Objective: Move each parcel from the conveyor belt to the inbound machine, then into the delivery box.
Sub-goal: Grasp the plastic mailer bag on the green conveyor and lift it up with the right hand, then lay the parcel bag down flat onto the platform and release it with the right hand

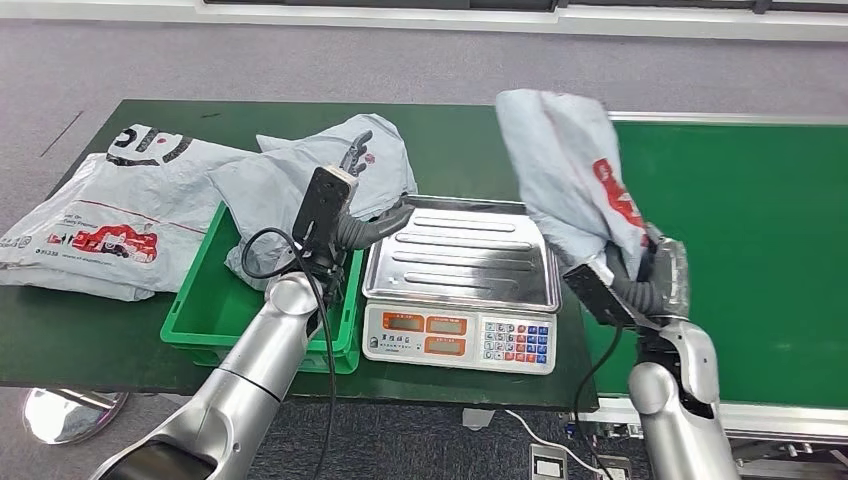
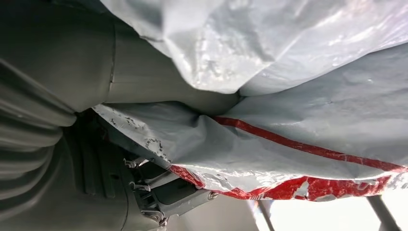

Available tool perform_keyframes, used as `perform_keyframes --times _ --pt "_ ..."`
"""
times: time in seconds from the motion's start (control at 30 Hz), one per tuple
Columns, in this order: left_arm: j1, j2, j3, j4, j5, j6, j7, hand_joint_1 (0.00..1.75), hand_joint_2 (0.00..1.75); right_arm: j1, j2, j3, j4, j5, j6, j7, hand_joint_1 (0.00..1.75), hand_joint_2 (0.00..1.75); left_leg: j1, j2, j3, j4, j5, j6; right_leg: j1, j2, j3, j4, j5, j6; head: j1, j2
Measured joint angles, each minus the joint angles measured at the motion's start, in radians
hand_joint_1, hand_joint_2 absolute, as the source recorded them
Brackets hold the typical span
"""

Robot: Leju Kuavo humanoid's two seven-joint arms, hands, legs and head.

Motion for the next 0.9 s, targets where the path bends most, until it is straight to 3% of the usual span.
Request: perform_keyframes --times 0.17,0.33,0.37,0.47,0.5,0.63,0.77,0.9 --pt "-0.016 -0.001 -0.007 0.015 -0.032 0.067 -0.006 0.00 1.75 0.001 0.026 0.136 -0.014 -0.058 0.161 -0.001 1.75 1.75 0.000 0.000 0.000 0.000 0.000 0.000 0.000 0.000 0.000 0.000 0.000 0.000 0.000 0.000" --pt "-0.018 -0.001 -0.014 0.024 -0.037 0.083 -0.011 0.00 1.75 -0.001 0.038 0.214 -0.016 -0.072 0.199 -0.002 1.75 1.75 0.000 -0.001 0.000 0.000 0.000 0.000 0.000 0.000 0.000 0.000 0.000 0.000 0.000 0.000" --pt "-0.019 -0.001 -0.016 0.025 -0.040 0.089 -0.013 0.00 1.75 -0.003 0.039 0.224 -0.016 -0.074 0.211 0.002 1.51 1.75 0.000 -0.001 -0.001 0.000 0.000 0.000 0.000 0.000 0.000 0.000 0.000 0.000 0.000 0.000" --pt "-0.023 -0.001 -0.022 0.027 -0.053 0.110 -0.018 0.00 1.75 -0.016 0.043 0.255 -0.011 -0.091 0.274 0.024 0.21 1.75 0.000 0.000 -0.001 0.000 0.000 0.000 0.000 0.000 0.000 0.000 0.000 0.000 0.000 0.000" --pt "-0.024 -0.002 -0.024 0.027 -0.057 0.117 -0.017 0.00 1.75 -0.020 0.045 0.265 -0.006 -0.100 0.301 0.034 0.00 1.75 0.000 0.000 -0.001 0.000 0.000 0.000 0.000 0.000 0.000 0.000 0.000 0.000 0.000 0.000" --pt "-0.033 -0.004 -0.032 0.026 -0.089 0.162 -0.011 0.00 1.75 -0.038 0.055 0.297 0.043 -0.107 0.366 0.084 0.00 1.75 0.000 -0.001 -0.001 0.000 0.000 0.000 0.000 -0.001 0.000 0.000 0.000 0.000 0.000 0.000" --pt "-0.036 -0.004 -0.051 0.016 -0.142 0.208 0.006 0.00 1.75 -0.061 0.061 0.304 0.088 -0.083 0.339 0.124 0.00 0.00 0.000 -0.001 -0.001 0.000 0.000 0.000 0.000 -0.001 0.000 0.000 0.000 0.000 0.000 0.000" --pt "-0.036 -0.004 -0.064 0.009 -0.166 0.210 0.025 0.00 1.75 -0.079 0.062 0.304 0.101 -0.053 0.310 0.147 0.00 0.00 0.000 -0.001 0.000 0.000 0.000 0.000 0.000 0.000 0.000 0.000 0.000 0.000 0.000 0.000"
